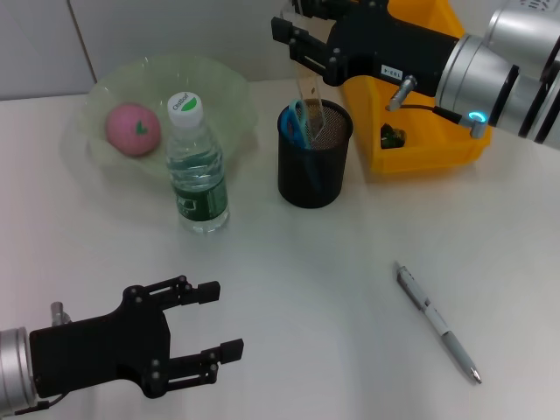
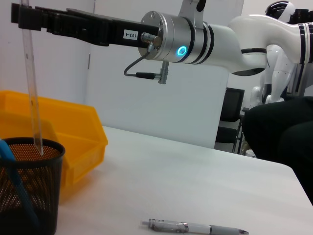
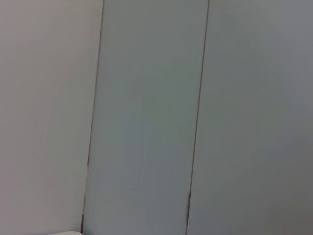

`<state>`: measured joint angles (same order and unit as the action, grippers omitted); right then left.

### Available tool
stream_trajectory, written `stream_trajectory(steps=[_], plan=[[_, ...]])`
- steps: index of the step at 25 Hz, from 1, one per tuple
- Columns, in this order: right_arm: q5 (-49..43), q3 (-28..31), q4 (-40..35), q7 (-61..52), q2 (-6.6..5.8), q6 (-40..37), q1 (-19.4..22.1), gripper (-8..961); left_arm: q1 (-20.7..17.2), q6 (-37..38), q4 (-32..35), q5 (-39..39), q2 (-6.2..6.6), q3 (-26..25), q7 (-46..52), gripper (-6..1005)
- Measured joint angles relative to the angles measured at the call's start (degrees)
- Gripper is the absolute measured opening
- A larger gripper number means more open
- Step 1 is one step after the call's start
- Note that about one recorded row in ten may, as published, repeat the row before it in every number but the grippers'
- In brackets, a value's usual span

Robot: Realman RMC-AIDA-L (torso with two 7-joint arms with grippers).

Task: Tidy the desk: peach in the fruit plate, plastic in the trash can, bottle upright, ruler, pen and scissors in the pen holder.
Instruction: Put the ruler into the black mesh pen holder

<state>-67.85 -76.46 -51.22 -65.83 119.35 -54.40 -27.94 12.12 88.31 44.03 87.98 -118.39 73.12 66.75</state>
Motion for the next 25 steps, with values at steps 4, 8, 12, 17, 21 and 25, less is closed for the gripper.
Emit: stream_trajectory(steps=[4,8,12,17,21,25], plan=[[0.00,0.00,0.10,0.01,0.00,0.00,-0.07,377,-0.07,0.02,0.00,0.00,0.00,0.00,0.05,755],[0.00,0.00,0.16,0.05,0.00,0.00,-0.10,377,-0.08,0.02,0.00,0.00,0.00,0.00,0.05,755],[0.00,0.00,0.16,0.13,0.00,0.00,-0.10,377,-0.14,0.02,0.00,0.00,0.00,0.00,0.04,755],[0.00,0.00,0.16,0.14,0.00,0.00,-0.10,377,-0.25,0.03,0.00,0.00,0.00,0.00,0.07,755],[0.00,-0.08,0.32,0.16,0.00,0.00,-0.11,377,-0.34,0.06,0.00,0.00,0.00,0.00,0.06,754],[0.00,-0.10,1.02,0.27,0.00,0.00,-0.52,377,-0.35,0.08,0.00,0.00,0.00,0.00,0.04,754]])
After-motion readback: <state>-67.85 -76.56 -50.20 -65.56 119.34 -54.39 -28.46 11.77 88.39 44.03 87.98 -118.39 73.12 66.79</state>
